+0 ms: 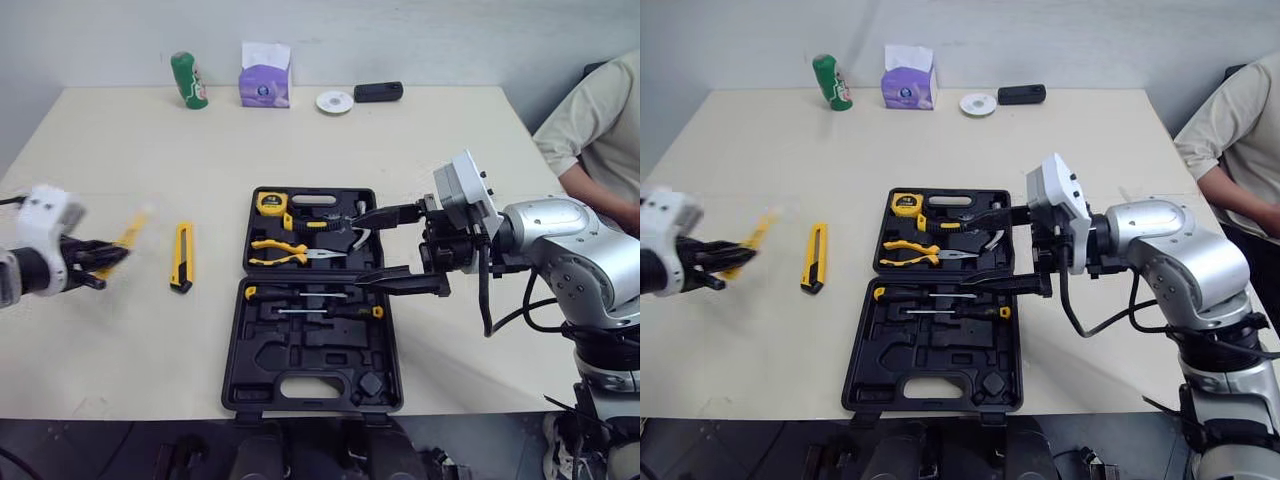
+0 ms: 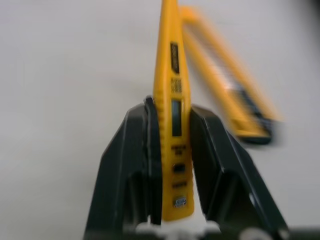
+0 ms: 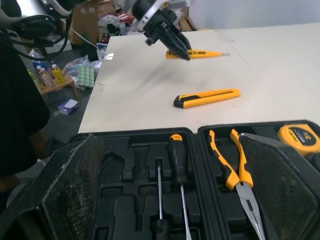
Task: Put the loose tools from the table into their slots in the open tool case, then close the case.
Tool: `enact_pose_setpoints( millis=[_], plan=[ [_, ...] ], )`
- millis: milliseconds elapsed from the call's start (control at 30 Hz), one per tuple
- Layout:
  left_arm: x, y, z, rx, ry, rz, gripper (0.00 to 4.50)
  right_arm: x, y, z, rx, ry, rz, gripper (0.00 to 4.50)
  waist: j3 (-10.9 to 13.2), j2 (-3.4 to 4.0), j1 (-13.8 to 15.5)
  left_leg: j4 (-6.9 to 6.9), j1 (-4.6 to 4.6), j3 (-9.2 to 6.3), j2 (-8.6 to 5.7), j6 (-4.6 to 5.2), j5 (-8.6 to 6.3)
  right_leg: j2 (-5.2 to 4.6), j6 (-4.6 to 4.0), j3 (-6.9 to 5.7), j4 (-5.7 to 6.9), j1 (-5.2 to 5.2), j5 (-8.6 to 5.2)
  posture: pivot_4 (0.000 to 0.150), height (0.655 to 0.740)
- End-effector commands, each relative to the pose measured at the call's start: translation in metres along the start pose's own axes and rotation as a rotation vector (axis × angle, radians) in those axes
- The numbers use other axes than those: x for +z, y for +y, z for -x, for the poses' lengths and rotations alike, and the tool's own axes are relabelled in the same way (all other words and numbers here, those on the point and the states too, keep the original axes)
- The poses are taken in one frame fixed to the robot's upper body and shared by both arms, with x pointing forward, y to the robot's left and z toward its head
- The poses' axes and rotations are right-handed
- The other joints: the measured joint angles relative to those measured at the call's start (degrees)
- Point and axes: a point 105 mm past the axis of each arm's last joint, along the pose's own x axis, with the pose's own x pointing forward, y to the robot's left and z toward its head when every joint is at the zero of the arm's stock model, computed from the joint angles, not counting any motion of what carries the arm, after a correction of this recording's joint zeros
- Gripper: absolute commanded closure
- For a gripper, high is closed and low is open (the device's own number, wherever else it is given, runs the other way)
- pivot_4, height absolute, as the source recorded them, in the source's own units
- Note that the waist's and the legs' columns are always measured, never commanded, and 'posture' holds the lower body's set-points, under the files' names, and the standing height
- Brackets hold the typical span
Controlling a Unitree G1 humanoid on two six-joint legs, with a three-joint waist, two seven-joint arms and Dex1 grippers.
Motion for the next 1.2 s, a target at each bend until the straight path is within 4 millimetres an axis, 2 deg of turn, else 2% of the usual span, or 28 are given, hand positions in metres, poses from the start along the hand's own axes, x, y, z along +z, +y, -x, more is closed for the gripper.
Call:
enact_pose_setpoints(
  millis=[33,100,233,333,400,667,833,1200],
  plan=[
    [0.014,-0.061,0.001,-0.326,0.064,-0.206,4.0,-0.006,0.012,0.007,-0.004,0.044,0.018,0.0,0.0,0.02,0.0,-0.02,0.0,0.0,0.02,0.01,0.01,0.03,-0.02,-0.01,-0.01,0.0,-0.01,0.15,0.7252],
    [0.016,-0.079,-0.007,-0.426,0.125,-0.307,4.0,-0.017,0.019,0.01,-0.002,0.092,0.001,0.0,0.1,0.15,0.1,-0.05,0.01,0.05,0.01,0.03,0.03,0.06,-0.03,0.0,-0.02,0.0,-0.02,0.15,0.7252],
    [0.019,-0.096,-0.037,-0.49,0.224,-0.422,4.0,-0.036,0.025,0.017,-0.058,0.169,-0.025,0.0,0.1,0.22,0.6,-0.02,0.02,0.09,-0.08,0.08,0.22,0.11,-0.01,0.03,0.06,0.01,0.0,0.15,0.7252],
    [0.019,-0.117,-0.048,-0.616,0.264,-0.49,4.0,-0.044,0.029,0.021,-0.104,0.198,-0.045,0.0,0.2,0.14,0.6,0.0,0.03,0.1,-0.11,0.12,0.26,0.15,0.0,0.06,0.1,0.03,0.01,0.15,0.7252],
    [0.017,-0.124,-0.056,-0.658,0.296,-0.527,4.0,-0.046,0.034,0.023,-0.121,0.205,-0.061,0.0,0.2,0.13,0.5,0.01,0.0,0.1,-0.09,0.13,0.27,0.19,0.0,0.04,0.09,0.02,0.01,0.15,0.7252],
    [0.022,-0.14,-0.086,-0.683,0.313,-0.646,4.0,-0.054,0.046,0.025,-0.18,0.215,-0.104,0.0,0.2,0.09,1.4,0.26,-0.14,0.04,-0.11,0.29,0.38,0.23,0.06,0.03,0.1,0.01,0.04,0.15,0.7252],
    [0.018,-0.15,-0.087,-0.744,0.329,-0.723,4.0,-0.055,0.048,0.025,-0.206,0.213,-0.116,0.0,0.2,0.09,1.5,0.27,-0.24,-0.06,-0.11,0.32,0.39,0.23,0.09,-0.01,0.05,0.0,0.05,0.15,0.7252],
    [0.009,-0.147,-0.096,-0.762,0.363,-0.743,4.0,-0.059,0.05,0.028,-0.236,0.229,-0.13,0.0,0.2,0.08,1.6,0.34,-0.27,-0.12,-0.23,0.42,0.46,0.21,0.13,-0.04,0.12,0.02,0.08,0.15,0.7252]
  ],
)
